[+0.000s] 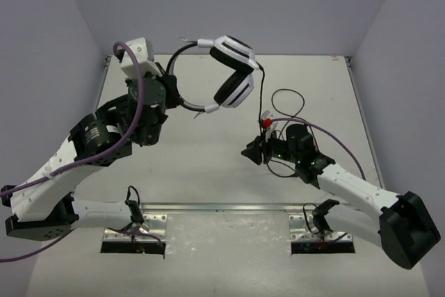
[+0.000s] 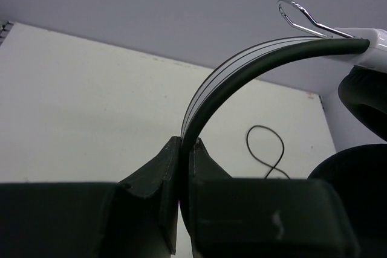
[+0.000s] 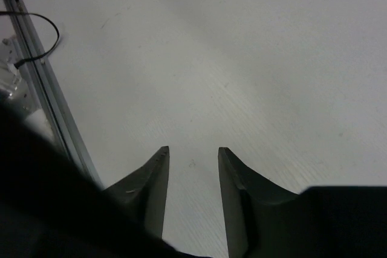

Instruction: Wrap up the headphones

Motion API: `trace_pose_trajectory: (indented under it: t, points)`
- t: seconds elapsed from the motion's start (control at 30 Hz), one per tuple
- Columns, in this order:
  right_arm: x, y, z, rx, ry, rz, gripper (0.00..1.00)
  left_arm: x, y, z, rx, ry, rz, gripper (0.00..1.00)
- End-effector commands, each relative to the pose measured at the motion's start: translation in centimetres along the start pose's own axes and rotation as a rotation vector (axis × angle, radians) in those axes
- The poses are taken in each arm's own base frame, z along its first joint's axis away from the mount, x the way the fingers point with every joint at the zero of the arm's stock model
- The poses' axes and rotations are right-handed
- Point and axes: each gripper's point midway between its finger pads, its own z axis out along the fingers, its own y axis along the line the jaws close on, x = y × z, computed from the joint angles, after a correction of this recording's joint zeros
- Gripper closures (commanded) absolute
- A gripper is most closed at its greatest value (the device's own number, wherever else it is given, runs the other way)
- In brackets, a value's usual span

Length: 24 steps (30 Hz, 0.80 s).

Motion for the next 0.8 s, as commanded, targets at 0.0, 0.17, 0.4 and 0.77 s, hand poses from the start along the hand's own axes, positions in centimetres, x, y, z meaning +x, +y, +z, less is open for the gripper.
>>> trace_pose_trajectory:
  t: [0.0, 0.17, 0.4, 0.77]
  points:
    - [-1.7, 0.9, -0.3, -0.031, -0.126, -0.009, 0.73, -7.2, -0.5, -0.2, -0.017, -0.169, -0.192, 0.99]
    - [-1.3, 0.8, -1.0, 0.009, -0.112, 0.010, 0.99, -9.3, -0.5, 1.0, -0.076, -0.207, -0.198, 1.00]
    - [-2.7, -0.6, -2.9, 0.170, -0.081, -0.009, 0.99, -5.9, 3.5, 6.5, -0.343, -0.200, -0.105, 1.00]
    - [-7.0, 0.2, -7.1, 0.386, 0.206, -0.310, 0.99, 7.0, 6.5, 17.6, -0.432, -0.003, 0.228, 1.00]
